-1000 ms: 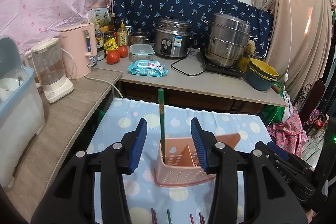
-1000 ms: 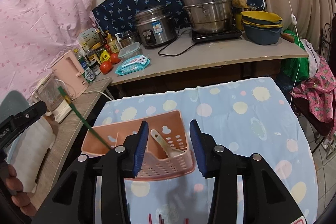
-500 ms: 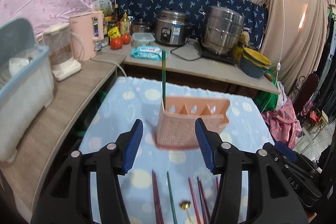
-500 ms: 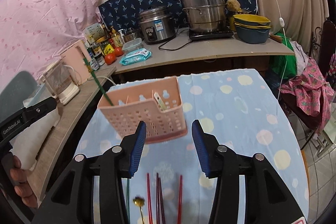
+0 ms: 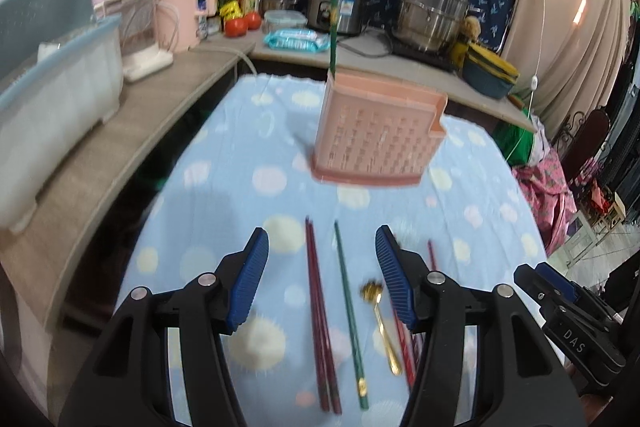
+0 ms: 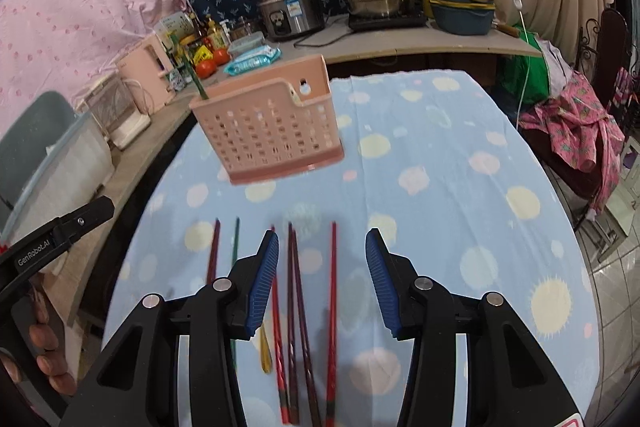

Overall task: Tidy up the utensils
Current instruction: 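Withdraw both tools from the basket back over the utensils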

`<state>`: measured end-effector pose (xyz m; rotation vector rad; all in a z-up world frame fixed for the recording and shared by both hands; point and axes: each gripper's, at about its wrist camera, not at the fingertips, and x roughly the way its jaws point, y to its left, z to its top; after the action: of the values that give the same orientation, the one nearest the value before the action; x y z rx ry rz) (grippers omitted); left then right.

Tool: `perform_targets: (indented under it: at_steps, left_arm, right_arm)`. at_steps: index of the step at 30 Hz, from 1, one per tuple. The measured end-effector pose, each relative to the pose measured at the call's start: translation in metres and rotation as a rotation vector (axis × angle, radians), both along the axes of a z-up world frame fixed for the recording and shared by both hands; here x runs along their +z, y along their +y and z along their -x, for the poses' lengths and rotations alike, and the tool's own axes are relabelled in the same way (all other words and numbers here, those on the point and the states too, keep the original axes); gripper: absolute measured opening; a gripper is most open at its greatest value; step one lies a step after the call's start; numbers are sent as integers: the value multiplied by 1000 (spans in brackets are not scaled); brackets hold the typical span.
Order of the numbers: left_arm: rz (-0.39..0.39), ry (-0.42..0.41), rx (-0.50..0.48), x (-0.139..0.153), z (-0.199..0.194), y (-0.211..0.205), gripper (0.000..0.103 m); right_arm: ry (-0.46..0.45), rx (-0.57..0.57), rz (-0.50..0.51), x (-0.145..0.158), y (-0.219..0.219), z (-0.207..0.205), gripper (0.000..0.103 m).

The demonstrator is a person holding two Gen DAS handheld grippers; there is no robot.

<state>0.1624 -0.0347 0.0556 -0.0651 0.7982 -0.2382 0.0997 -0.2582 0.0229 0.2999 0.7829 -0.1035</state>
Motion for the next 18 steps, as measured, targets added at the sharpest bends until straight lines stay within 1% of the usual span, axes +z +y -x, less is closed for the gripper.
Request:
perform_targets:
  at_steps: [6, 14, 18]
  left_arm:
    - [-33, 59, 0, -40, 23, 6, 53]
    - [-53, 131, 9, -79, 42, 14, 53]
    - [-68, 156, 8, -94, 49, 16, 53]
  right_arm:
    - [71, -1, -8, -33, 5, 22, 45]
    - [154, 12, 9, -75, 16, 40, 45]
    - [180, 20, 7, -88, 19, 45, 45]
